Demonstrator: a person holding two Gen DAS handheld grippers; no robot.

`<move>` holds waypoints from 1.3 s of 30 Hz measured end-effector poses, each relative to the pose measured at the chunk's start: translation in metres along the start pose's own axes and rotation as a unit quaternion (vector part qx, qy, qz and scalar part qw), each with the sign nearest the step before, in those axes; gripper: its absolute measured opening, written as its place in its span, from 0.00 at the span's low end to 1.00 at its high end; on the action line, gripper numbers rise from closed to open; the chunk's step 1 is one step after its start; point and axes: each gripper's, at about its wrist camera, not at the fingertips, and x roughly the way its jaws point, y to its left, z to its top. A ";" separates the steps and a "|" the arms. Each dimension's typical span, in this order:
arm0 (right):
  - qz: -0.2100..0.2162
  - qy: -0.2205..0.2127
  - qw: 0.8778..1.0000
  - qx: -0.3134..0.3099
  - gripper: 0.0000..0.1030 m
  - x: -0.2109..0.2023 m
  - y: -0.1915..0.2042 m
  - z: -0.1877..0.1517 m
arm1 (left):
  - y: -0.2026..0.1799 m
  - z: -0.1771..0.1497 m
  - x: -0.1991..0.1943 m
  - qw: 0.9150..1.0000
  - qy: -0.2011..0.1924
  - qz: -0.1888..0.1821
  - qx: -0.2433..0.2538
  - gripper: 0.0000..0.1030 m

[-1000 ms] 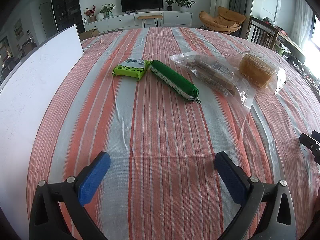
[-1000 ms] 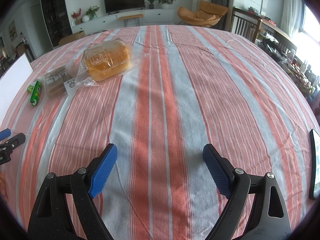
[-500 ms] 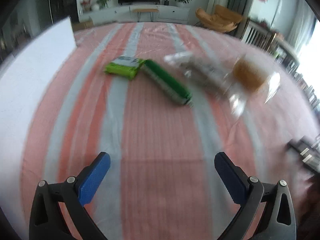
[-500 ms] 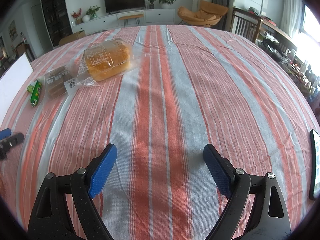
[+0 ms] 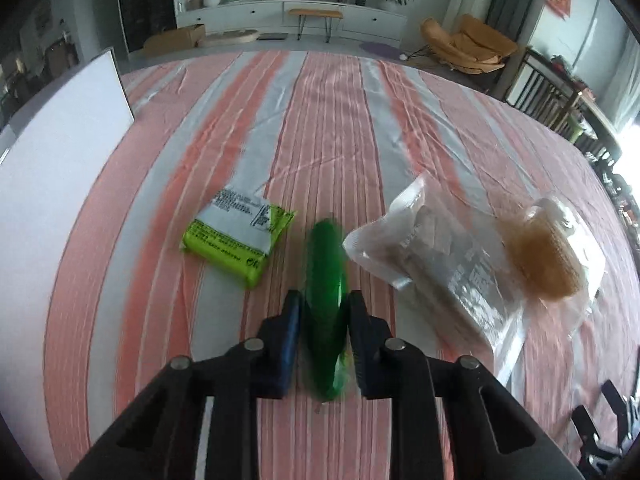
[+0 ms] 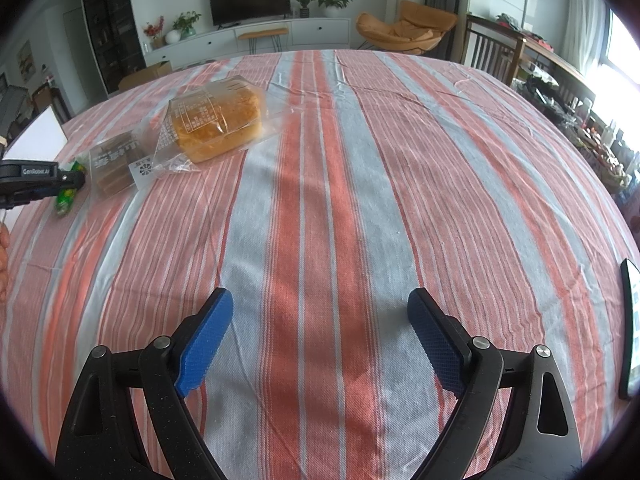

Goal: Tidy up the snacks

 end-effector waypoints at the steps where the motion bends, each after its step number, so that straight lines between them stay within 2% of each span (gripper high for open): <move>1: 0.000 0.000 1.000 0.000 0.89 0.000 0.000 0.000 | 0.005 -0.004 -0.003 1.000 0.001 -0.008 -0.005 0.22; 6: 0.000 0.000 1.000 0.000 0.89 0.000 0.000 0.000 | 0.026 -0.045 -0.035 0.999 0.017 -0.039 0.005 0.22; 10: 0.000 0.000 1.000 0.000 0.89 0.000 0.000 0.000 | 0.034 -0.078 -0.057 0.997 0.035 -0.061 0.039 0.24; 11: 0.000 0.000 1.000 0.000 0.89 0.000 0.000 0.000 | 0.034 -0.082 -0.060 0.997 0.035 -0.056 0.050 0.32; 12: 0.000 0.000 1.000 0.000 0.89 0.000 0.000 0.000 | 0.033 -0.085 -0.061 0.997 0.035 -0.047 0.058 0.49; 14: 0.000 0.000 1.000 0.000 0.89 0.000 0.000 0.000 | 0.031 -0.089 -0.062 0.997 0.018 -0.014 0.072 0.72; 19: 0.001 0.000 1.000 0.001 0.89 -0.001 0.000 0.000 | 0.028 -0.093 -0.054 0.995 -0.024 0.032 0.089 0.80; 23: 0.000 0.000 1.000 0.000 0.89 -0.001 -0.001 0.000 | 0.038 -0.096 -0.046 0.996 -0.044 0.035 0.073 0.97; 26: 0.001 0.000 1.000 0.000 0.89 -0.001 -0.001 0.000 | 0.042 -0.096 -0.042 0.996 -0.046 0.037 0.070 1.00; 39: 0.001 0.000 1.000 0.000 0.89 -0.001 -0.001 0.001 | 0.037 -0.093 -0.040 0.996 -0.046 0.037 0.070 1.00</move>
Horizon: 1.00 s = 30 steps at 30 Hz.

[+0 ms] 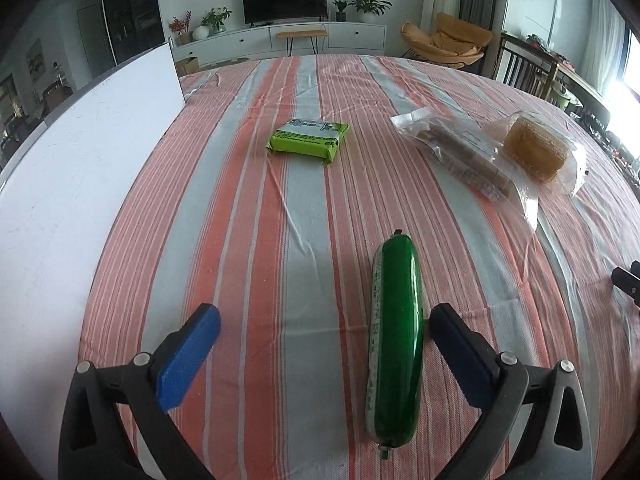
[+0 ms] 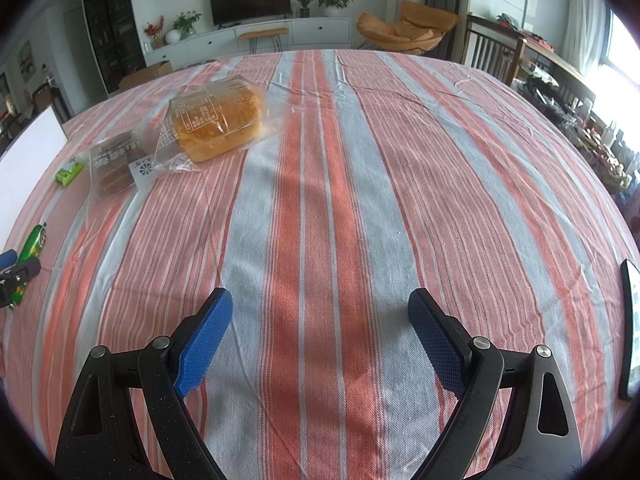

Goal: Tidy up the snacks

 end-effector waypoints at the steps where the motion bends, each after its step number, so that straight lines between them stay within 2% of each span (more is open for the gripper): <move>1: 0.000 0.000 1.000 0.000 0.89 0.000 0.000 0.000 | 0.000 0.000 0.000 1.000 0.000 0.000 0.000 1.00; 7: 0.002 -0.001 1.000 0.001 0.89 -0.001 -0.001 0.000 | 0.000 0.000 0.000 1.000 0.000 0.000 0.000 1.00; 9: 0.011 -0.014 1.000 0.000 0.88 -0.008 0.006 -0.003 | 0.000 0.000 -0.001 1.000 0.000 0.000 0.000 1.00; 11: 0.050 -0.037 0.998 -0.023 0.88 -0.022 0.024 -0.003 | 0.000 0.000 0.000 1.000 0.000 0.000 0.000 1.00; 14: 0.121 -0.036 0.988 -0.088 0.88 -0.040 0.076 0.014 | 0.000 0.000 0.001 1.000 0.000 0.000 0.000 1.00; 17: 0.155 -0.039 0.975 -0.156 0.88 -0.043 0.129 0.044 | 0.000 0.000 0.000 1.000 0.000 0.000 0.000 1.00; 20: 0.136 -0.027 0.969 -0.207 0.88 -0.016 0.173 0.077 | 0.000 0.000 0.001 1.000 0.000 0.000 0.000 1.00; 23: 0.114 0.016 0.964 -0.239 0.88 0.027 0.201 0.098 | 0.001 0.000 0.000 1.000 0.000 0.000 0.000 1.00; 25: 0.106 0.042 0.960 -0.255 0.88 0.050 0.214 0.108 | 0.000 0.000 0.001 1.000 0.000 0.000 0.000 1.00; 30: 0.090 0.072 0.959 -0.259 0.88 0.079 0.225 0.117 | 0.001 0.000 -0.001 1.000 0.000 0.000 0.000 1.00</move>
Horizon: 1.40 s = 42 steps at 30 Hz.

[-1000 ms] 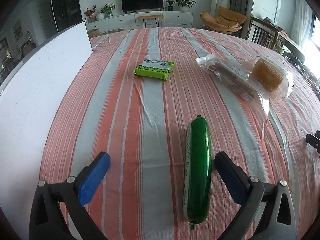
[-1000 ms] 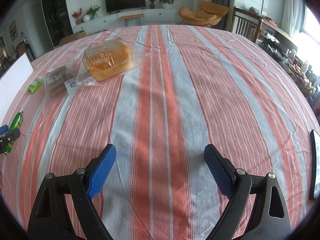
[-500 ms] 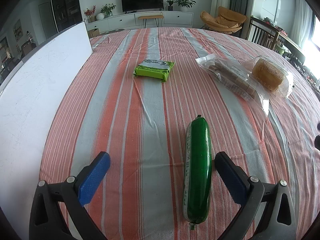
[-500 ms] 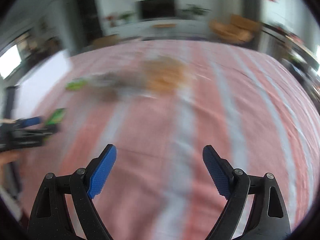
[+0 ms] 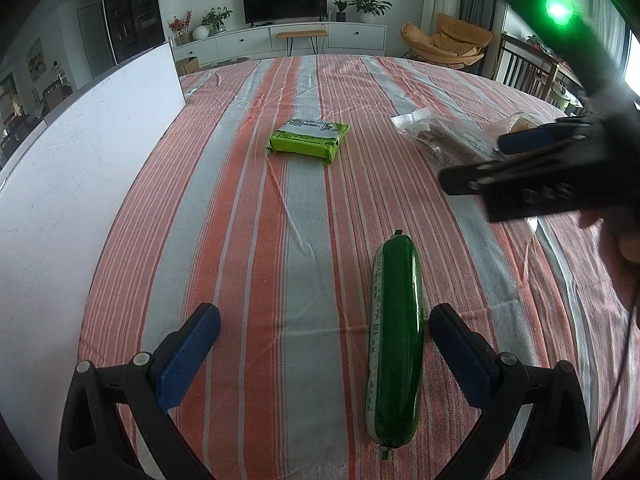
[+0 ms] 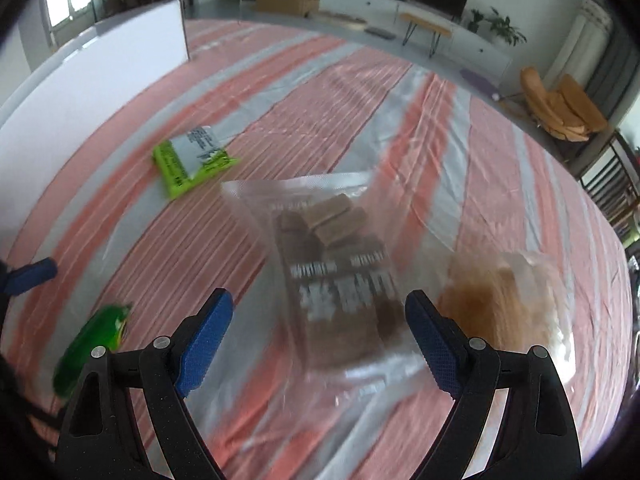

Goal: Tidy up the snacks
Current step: 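Move the right tool over the clear bag of brown bars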

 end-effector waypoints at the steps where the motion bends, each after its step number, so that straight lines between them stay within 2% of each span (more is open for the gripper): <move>1: -0.002 0.006 1.000 0.003 0.88 0.004 -0.001 0.001 | 0.000 0.000 0.000 1.000 0.000 0.000 0.000 1.00; 11: 0.036 0.021 0.996 0.077 0.94 0.013 -0.027 0.004 | 0.000 -0.001 0.000 1.000 0.000 0.000 0.000 1.00; 30: 0.020 0.028 0.994 0.101 0.94 0.006 -0.024 -0.005 | 0.001 0.000 0.001 1.000 0.000 0.000 0.000 1.00; 42: 0.009 0.017 0.992 0.122 0.94 -0.015 -0.016 -0.040 | 0.001 0.000 0.000 1.000 0.000 0.000 0.000 1.00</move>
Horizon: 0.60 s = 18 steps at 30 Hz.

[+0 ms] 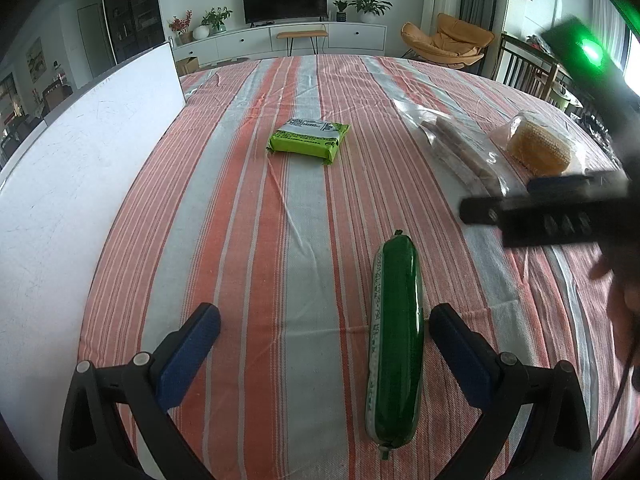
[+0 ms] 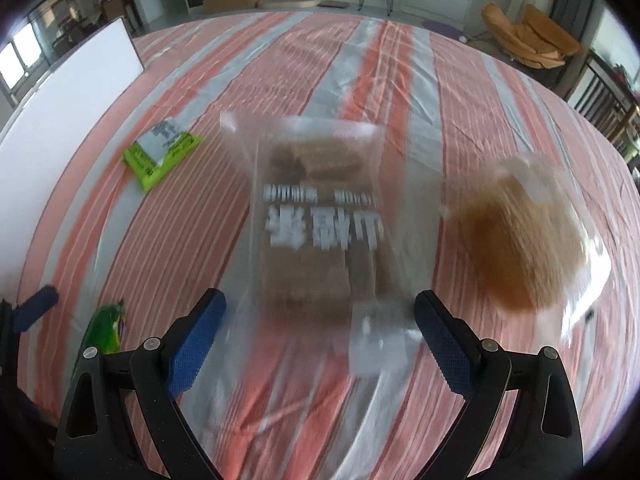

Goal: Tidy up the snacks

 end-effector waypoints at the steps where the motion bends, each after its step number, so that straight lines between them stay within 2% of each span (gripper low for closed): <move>1: -0.001 -0.008 1.000 0.004 0.94 -0.004 0.000 -0.009 | 0.000 0.000 0.000 1.000 0.000 0.000 0.000 1.00; 5: -0.001 -0.033 0.999 0.007 0.94 -0.019 0.003 -0.042 | 0.000 0.000 0.000 1.000 0.000 0.000 0.000 1.00; 10: -0.011 -0.045 0.999 0.019 0.94 -0.034 0.003 -0.074 | 0.000 0.000 0.000 1.000 0.000 0.000 0.000 1.00; 14: -0.007 -0.023 1.000 0.020 0.94 -0.038 0.003 -0.077 | 0.000 0.000 0.000 1.000 0.000 0.000 0.000 1.00; 18: 0.014 0.003 1.000 0.025 0.93 -0.040 -0.005 -0.074 | 0.000 0.000 0.000 1.000 0.000 0.000 0.000 1.00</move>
